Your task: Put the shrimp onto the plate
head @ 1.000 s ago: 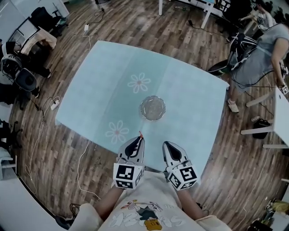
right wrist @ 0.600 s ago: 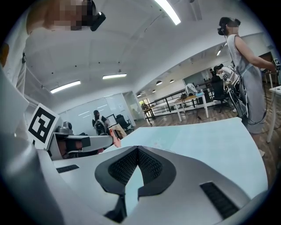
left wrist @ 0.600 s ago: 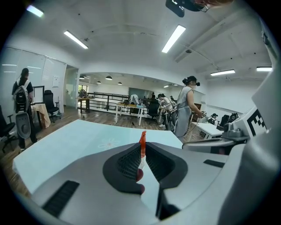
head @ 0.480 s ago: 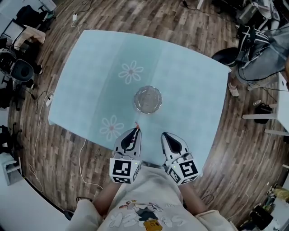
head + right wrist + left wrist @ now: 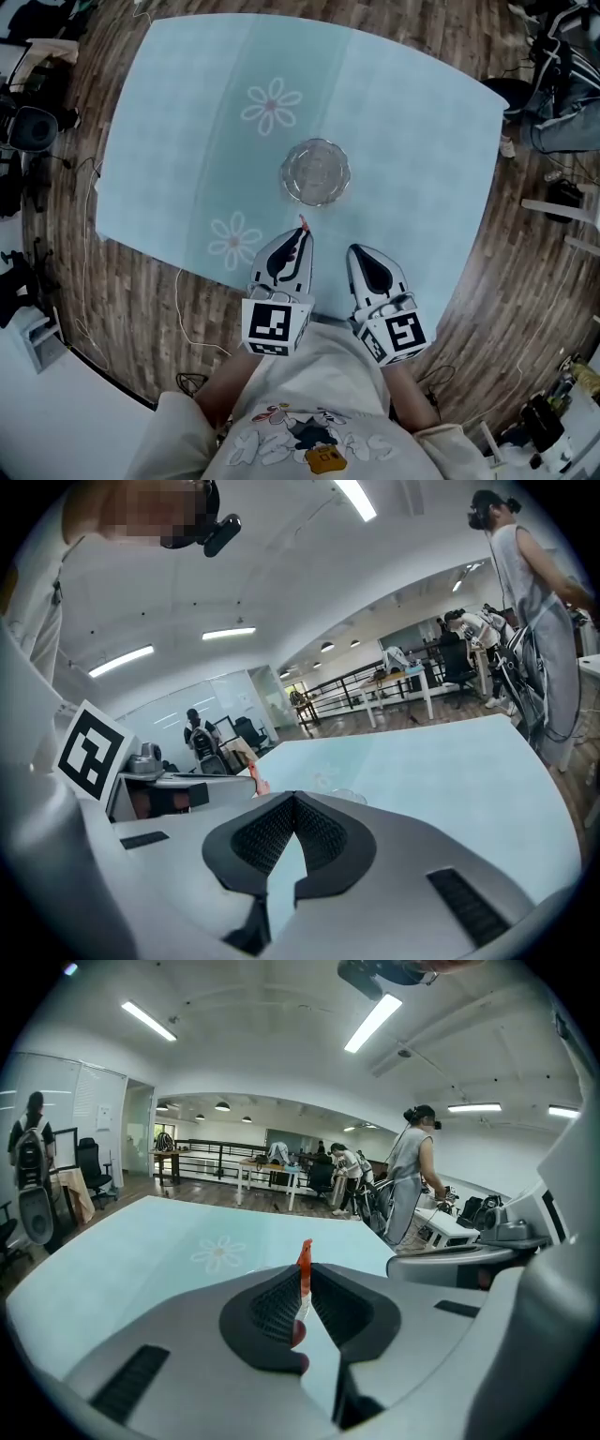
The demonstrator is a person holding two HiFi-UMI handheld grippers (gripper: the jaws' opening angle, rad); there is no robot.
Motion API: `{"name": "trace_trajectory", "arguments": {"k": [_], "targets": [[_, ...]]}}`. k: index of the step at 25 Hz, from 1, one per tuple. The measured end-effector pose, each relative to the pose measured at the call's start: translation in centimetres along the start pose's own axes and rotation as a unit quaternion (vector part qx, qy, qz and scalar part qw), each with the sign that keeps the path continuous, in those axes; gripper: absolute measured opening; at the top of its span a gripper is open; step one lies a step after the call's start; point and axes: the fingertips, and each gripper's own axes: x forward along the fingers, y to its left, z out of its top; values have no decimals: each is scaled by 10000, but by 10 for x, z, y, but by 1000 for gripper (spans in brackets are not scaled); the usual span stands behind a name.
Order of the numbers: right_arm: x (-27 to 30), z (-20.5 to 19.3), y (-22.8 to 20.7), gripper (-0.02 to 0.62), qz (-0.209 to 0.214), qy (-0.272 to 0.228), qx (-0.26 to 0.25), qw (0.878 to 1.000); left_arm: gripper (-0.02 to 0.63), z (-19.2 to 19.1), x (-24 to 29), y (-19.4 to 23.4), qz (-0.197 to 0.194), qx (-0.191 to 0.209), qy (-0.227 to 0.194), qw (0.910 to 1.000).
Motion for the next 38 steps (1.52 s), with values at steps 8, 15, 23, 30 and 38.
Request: {"name": "trace_trajectory", "arguments": {"k": [8, 15, 23, 30, 38], "targets": [[27, -22, -19, 23, -91, 237, 99, 9996, 37, -30, 37, 22, 129, -197, 241, 9994], [49, -35, -33, 23, -129, 398, 113, 9991, 37, -49, 65, 35, 188, -373, 355, 9985], [70, -49, -34, 23, -121, 573, 249, 9980, 37, -68, 91, 50, 189, -355, 580, 9975], [82, -57, -42, 23, -262, 640, 454, 9966, 37, -93, 110, 64, 277, -550, 809, 9948], [88, -66, -47, 23, -448, 738, 631, 9943, 37, -113, 128, 71, 94, -676, 1111, 9915]]}}
